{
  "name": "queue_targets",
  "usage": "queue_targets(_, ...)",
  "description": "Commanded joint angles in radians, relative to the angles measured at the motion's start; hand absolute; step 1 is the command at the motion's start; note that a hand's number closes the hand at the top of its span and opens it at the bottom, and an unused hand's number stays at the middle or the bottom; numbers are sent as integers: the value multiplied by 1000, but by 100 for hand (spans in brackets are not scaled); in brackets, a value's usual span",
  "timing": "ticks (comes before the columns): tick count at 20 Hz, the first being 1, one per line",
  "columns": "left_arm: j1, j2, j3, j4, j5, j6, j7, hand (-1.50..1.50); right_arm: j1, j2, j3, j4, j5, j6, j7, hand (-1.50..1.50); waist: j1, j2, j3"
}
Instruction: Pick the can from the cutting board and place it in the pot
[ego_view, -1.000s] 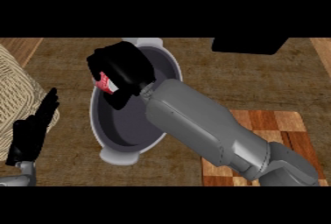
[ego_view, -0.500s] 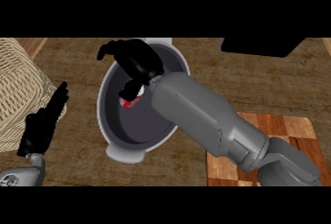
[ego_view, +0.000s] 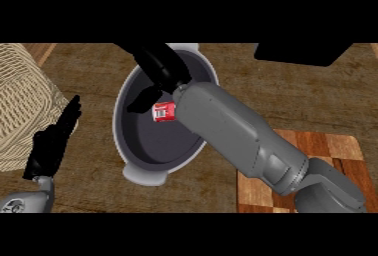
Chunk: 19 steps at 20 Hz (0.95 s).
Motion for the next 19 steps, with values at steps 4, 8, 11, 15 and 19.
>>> queue_targets(4,-20,5,15,-8,-2,9,33,0,61,0,-123,-51,-245,-34,-164,-150,-28,-9,1)
queue_targets(8,-36,27,50,43,9,-4,14,0,2,0,-141,35,-344,128,-164,-150,-52,-10,0)
queue_targets(11,0,33,73,23,20,-4,15,0,22,0,-145,87,-382,201,-221,-150,-64,-16,0)
queue_targets(15,96,29,78,-89,27,1,49,0,98,-44,-212,127,-370,364,-303,-150,-101,-29,2)
queue_targets(19,128,9,76,-61,0,12,-18,0,80,-73,-270,170,-359,433,-329,-150,-113,-30,1)
